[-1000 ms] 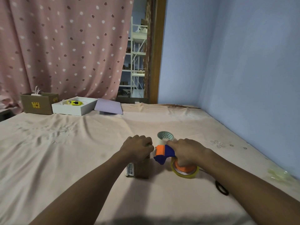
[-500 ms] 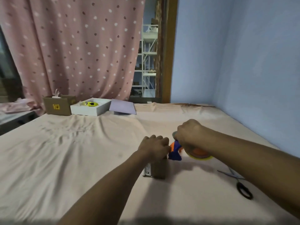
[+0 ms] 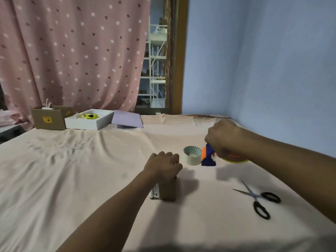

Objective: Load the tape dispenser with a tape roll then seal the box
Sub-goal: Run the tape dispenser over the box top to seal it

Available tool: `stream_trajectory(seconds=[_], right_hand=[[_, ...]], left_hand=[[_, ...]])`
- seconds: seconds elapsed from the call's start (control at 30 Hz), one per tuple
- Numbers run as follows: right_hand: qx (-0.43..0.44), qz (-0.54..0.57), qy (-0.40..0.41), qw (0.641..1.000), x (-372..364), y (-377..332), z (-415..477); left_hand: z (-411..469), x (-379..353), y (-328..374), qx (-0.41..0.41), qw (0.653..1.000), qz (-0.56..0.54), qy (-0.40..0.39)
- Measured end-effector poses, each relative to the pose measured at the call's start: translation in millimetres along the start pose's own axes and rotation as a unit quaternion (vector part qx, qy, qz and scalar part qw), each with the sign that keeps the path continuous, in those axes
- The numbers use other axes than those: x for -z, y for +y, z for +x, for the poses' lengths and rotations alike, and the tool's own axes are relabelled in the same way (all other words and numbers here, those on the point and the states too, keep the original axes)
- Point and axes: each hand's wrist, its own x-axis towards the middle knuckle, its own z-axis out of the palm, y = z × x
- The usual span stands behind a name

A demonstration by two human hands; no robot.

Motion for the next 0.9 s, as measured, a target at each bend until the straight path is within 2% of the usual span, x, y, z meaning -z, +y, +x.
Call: stream_trajectory(seconds=[0.13,0.2,0.3,0.37,0.57,0.7,0.77,0.9], right_hand=[[-0.031,0.092,-0.004,0.995,1.3,7.9,2.3],[-0.061,0.184,-0.028,0.981,-4.0,1.4,3.6],[-0.105,0.389,-0.070,0.912,-17.2,-10.8,3.9],[-0.109,0.482,-0.087,0.865,-27.9,-21.5,3.7],[-0.145,0.587,-0.122,0.787,-57.8,-57.1,4.5],[-0.179,0.663,-0.118,0.717,-80.2,-74.1,7.8],[-0.178,0.672,-0.121,0.709,-86.5,-78.8,7.6],[-0.177,0.645,-0.118,0.734,-95.0,-84.4,8.6]], left_hand=[[3.5,6.2,0.5,0.019,0.999,-0.036,-0.016],[1.3,7.5,-0.2,0.027,0.998,-0.052,-0.024],[-2.1,8.2,-0.2,0.038,0.997,-0.072,-0.019],[-3.7,7.9,1.3,0.038,0.996,-0.077,-0.008],[-1.1,10.5,3.9,0.060,0.994,-0.080,-0.036],[2.7,10.7,7.3,0.074,0.993,-0.087,-0.030],[2.8,9.7,8.5,0.073,0.991,-0.112,-0.003],[0.2,6.9,1.7,0.071,0.968,-0.210,0.115]])
